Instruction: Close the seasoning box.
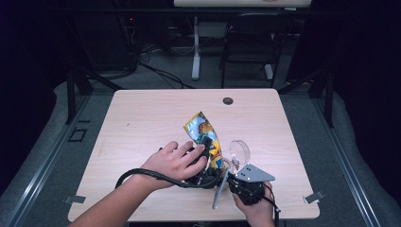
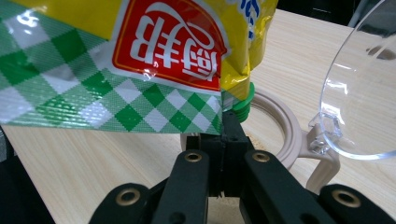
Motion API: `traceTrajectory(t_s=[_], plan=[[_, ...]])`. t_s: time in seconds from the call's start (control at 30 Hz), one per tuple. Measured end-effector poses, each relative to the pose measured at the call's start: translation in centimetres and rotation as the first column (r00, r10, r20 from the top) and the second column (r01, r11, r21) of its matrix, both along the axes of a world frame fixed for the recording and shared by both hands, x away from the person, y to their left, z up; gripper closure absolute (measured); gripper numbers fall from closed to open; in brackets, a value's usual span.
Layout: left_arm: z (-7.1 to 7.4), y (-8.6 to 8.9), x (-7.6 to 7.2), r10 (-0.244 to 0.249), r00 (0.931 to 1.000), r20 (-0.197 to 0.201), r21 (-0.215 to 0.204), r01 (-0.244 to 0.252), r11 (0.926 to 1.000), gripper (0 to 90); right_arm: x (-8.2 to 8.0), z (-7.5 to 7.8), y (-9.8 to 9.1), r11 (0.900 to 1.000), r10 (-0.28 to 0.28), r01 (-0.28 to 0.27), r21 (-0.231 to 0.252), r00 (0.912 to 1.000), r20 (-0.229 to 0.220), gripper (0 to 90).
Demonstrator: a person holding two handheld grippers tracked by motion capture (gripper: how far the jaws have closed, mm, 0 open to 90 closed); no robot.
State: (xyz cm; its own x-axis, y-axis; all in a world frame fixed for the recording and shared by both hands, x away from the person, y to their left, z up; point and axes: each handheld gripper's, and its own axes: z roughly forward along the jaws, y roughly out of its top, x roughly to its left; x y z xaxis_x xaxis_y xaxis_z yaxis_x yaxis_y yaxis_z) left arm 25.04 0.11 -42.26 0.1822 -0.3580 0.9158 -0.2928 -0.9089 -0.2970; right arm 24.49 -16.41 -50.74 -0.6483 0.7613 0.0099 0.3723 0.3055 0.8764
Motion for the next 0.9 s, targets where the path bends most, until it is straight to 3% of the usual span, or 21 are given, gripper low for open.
traceTrajectory(t_s=[0.13, 0.53, 0.77, 0.9], plan=[[-0.10, 0.17, 0.03, 0.006, 1.0000, -0.006, -0.015, -0.006, 0.9999, 82.5, 0.14, -0.04, 0.03, 0.9999, -0.003, 0.003, 0.012, 1.0000, 0.004, 90.0], [0.06, 0.08, -0.22, 0.010, 0.9999, 0.004, 0.007, -0.010, 0.9999, 82.6, 0.47, -0.11, 0.73, 0.9997, 0.024, -0.024, 0.004, 0.9997, -0.004, 90.0], [-0.03, -0.24, -0.40, -0.013, 0.9993, 0.035, 0.020, 0.013, 0.9997, 82.4, 0.47, -0.12, 0.51, 0.9998, 0.019, -0.019, 0.006, 0.9998, -0.009, 90.0], [-0.10, -0.53, -0.53, -0.012, 0.9997, 0.022, 0.022, 0.012, 0.9997, 82.4, 0.32, -0.23, 0.60, 0.9997, 0.023, -0.023, -0.004, 0.9997, -0.009, 90.0]])
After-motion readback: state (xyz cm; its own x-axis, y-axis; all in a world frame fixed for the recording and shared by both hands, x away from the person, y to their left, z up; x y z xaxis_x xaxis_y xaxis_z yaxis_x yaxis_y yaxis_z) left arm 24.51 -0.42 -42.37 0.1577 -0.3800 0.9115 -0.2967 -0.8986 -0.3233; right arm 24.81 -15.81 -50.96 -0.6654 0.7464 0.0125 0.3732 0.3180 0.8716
